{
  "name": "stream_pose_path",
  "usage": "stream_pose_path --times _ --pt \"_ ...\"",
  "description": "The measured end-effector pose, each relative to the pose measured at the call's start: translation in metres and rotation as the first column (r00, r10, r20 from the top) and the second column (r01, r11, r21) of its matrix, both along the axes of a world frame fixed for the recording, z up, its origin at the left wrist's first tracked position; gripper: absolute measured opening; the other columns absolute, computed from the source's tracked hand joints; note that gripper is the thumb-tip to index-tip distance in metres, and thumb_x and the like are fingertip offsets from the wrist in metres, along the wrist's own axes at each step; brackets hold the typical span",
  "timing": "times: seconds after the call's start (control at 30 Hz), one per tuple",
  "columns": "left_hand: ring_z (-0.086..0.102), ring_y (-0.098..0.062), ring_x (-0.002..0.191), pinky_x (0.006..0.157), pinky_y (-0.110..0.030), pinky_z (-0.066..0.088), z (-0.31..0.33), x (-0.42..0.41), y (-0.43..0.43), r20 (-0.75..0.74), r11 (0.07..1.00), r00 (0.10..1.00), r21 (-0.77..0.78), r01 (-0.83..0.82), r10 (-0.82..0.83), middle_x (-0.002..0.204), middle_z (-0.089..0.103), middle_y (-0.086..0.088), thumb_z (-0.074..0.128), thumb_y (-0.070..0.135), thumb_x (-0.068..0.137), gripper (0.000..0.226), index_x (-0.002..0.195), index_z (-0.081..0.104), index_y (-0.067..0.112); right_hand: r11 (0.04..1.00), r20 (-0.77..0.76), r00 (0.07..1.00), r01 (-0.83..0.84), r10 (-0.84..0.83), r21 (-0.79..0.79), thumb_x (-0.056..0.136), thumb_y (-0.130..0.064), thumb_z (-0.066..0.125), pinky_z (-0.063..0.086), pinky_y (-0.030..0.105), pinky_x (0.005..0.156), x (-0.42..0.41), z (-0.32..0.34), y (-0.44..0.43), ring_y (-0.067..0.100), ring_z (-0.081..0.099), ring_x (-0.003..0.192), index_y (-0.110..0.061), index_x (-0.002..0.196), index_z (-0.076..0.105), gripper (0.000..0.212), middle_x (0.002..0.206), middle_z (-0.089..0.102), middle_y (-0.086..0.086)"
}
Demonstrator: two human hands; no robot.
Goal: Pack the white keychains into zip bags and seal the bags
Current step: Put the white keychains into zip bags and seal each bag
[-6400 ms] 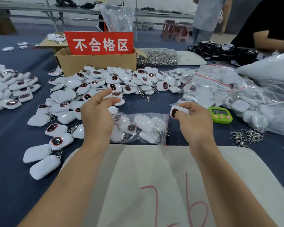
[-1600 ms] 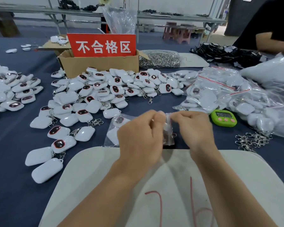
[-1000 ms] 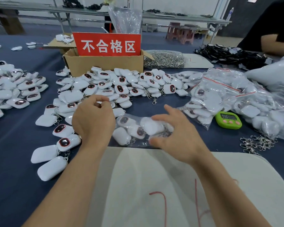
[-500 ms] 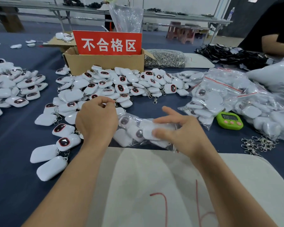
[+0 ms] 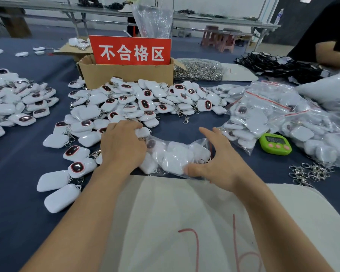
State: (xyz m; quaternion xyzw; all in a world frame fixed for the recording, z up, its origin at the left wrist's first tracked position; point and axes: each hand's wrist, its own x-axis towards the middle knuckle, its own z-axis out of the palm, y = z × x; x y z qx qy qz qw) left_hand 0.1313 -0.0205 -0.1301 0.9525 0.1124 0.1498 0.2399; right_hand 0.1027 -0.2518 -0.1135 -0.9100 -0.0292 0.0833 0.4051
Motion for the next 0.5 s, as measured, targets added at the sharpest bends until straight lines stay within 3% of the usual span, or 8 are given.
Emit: stream_pose_path --times 0.1,0.2,0.37,0.43,0.5 --pt "0.049 -0.028 0.124 0.104 -0.040 0.035 -0.002 0.002 0.002 -0.017 0.997 1.000 0.073 0.007 -0.006 0.140 0.059 0.002 0.063 0.025 0.093 0.041 0.133 0.065 0.033 0.983 0.005 0.997 0.079 -0.081 0.166 0.068 -0.046 0.090 0.038 0.047 0.119 0.003 -0.001 -0.003 0.008 0.021 0.155 -0.054 0.154 0.032 0.104 0.170 0.015 -0.020" --pt "0.051 -0.023 0.123 0.103 -0.038 0.028 -0.003 0.003 0.002 0.005 0.990 0.999 0.136 -0.034 0.034 0.136 0.061 0.008 0.064 0.032 0.094 0.032 0.124 0.069 0.041 0.893 0.090 0.936 0.292 -0.341 0.343 0.085 -0.048 0.078 0.037 0.034 0.115 0.012 -0.006 -0.009 0.008 0.043 0.142 -0.041 0.145 0.054 0.065 0.152 0.050 -0.019" --pt "0.057 -0.022 0.110 0.096 -0.037 0.024 -0.005 0.006 0.003 0.098 0.975 0.991 0.193 -0.107 0.089 0.115 0.073 0.006 0.053 0.035 0.101 0.025 0.112 0.075 0.037 0.827 0.092 0.867 0.429 -0.490 0.364 0.089 -0.043 0.071 0.044 0.029 0.095 0.019 -0.011 -0.016 0.011 0.060 0.119 -0.040 0.107 0.069 0.018 0.122 0.068 -0.015" --pt "0.056 -0.024 0.091 0.091 -0.039 0.027 -0.004 0.005 0.002 0.167 0.970 0.976 0.178 -0.167 0.138 0.095 0.074 0.000 0.047 0.033 0.104 0.031 0.103 0.077 0.032 0.827 0.084 0.869 0.429 -0.487 0.364 0.088 -0.040 0.071 0.046 0.029 0.096 0.019 -0.012 -0.017 0.010 0.062 0.115 -0.037 0.103 0.072 0.015 0.116 0.072 -0.016" --pt "0.047 -0.023 0.077 0.086 -0.040 0.032 0.004 0.002 -0.001 0.290 0.972 0.934 0.046 -0.231 0.209 0.081 0.071 -0.002 0.046 0.031 0.103 0.033 0.096 0.077 0.027 0.838 0.097 0.878 0.408 -0.469 0.362 0.088 -0.038 0.073 0.046 0.025 0.092 0.018 -0.012 -0.015 0.006 0.064 0.110 -0.036 0.101 0.074 0.014 0.110 0.073 -0.019"
